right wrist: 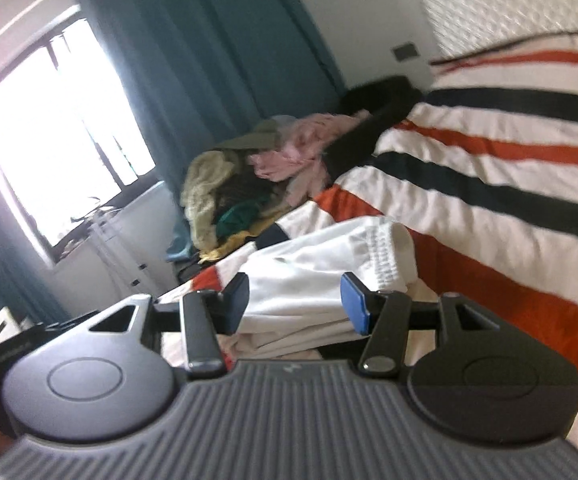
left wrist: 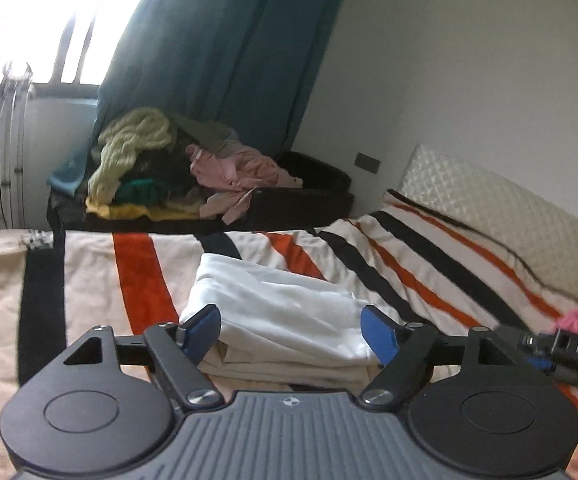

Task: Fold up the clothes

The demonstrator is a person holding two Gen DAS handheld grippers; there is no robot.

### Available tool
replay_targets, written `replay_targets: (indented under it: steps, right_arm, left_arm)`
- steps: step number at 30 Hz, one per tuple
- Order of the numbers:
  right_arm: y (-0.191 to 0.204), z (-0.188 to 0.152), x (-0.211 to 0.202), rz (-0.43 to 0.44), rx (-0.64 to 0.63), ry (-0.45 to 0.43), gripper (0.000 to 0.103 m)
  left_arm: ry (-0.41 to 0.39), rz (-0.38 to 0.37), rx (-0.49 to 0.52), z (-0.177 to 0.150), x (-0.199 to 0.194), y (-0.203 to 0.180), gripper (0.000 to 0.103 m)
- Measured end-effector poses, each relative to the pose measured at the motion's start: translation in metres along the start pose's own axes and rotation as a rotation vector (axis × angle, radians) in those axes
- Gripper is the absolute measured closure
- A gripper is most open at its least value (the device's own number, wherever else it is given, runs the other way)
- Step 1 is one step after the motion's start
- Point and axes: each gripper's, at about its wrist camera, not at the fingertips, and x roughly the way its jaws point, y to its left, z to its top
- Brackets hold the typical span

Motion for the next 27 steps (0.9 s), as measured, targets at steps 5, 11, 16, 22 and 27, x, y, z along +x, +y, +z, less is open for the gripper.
replay_targets:
  steps: [5, 11, 16, 22, 27]
  right_arm:
    - [0.014, 0.000, -0.047, -0.003, -0.079, -0.034, 0.020]
    - [0.028, -0.014, -0.081, -0.008, -0.176, -0.087, 0.004]
    - [0.028, -0.037, -0.090, -0.003, -0.177, -0.114, 0.004]
    - [0.031, -0.067, -0.078, -0.003, -0.206, -0.112, 0.004]
    - [0.032, -0.090, -0.063, -0.029, -0.248, -0.124, 0.004]
  left_arm:
    - [-0.027, 0.021, 0.110, -0.004, -0.054, -0.038, 0.004]
    - [-0.076, 0.082, 0.110, -0.022, -0.103, -0.056, 0.000]
    - [-0.100, 0.133, 0.118, -0.041, -0.132, -0.054, 0.000]
    - [-0.127, 0.178, 0.125, -0.062, -0.147, -0.047, 0.000]
    - [-0.142, 0.176, 0.122, -0.081, -0.145, -0.041, 0.000]
